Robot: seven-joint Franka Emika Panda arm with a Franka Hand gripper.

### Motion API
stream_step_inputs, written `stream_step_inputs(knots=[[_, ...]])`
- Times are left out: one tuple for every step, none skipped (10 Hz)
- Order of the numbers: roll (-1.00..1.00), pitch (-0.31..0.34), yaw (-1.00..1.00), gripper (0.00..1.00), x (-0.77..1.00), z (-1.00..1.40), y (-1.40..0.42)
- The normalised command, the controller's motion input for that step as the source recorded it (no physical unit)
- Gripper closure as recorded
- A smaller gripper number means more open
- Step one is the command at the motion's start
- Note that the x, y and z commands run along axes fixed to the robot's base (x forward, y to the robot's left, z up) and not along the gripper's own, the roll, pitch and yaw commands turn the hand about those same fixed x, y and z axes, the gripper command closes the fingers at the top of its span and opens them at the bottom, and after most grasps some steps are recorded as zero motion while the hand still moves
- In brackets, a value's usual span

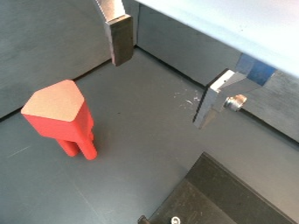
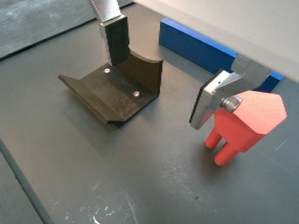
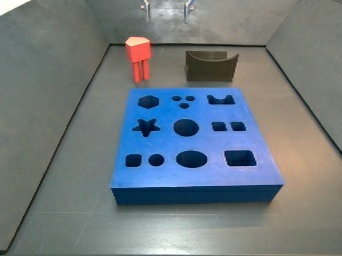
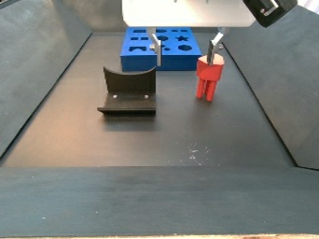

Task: Pick up the 3 prong object. Move to above the board. Insert the 3 prong object.
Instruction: Pick up the 3 prong object.

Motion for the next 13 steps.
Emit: stream_step_inputs(knots=[[0.0,-0.191,0.0,0.0,-0.15,-0.09,-0.23],[-0.03,-0.254,0.09,0.0,-0.27,-0.32,-0.28],[-0.15,-0.274,0.16,0.0,-0.36,-0.32,-0.31],[-0.02,-0.191,0.1,0.0,-0.37,-0.22,-0.29],[0.08,-0.123,0.0,0.0,-0.51,-0.06,-0.17],[0.02,-0.12,0.0,0.0,-0.58,0.0,0.0],[0.0,-0.197,0.0,0.0,-0.54,0.03,0.0],[0.0,-0.254,0.0,0.0,-0.45,0.03,0.0],[-0.07,-0.397,0.15,0.0,-0.31,0.0,-0.15],[-0.03,-0.357,0.31,0.0,-0.19,-0.09,-0.29],[-0.07,-0.354,0.33,0.0,-0.07,-0.14,-0.34],[-0.06,-0.369,0.23,0.0,0.0,-0.19,-0.34],[0.0,-0.294,0.19,0.0,0.0,-0.29,-0.33]])
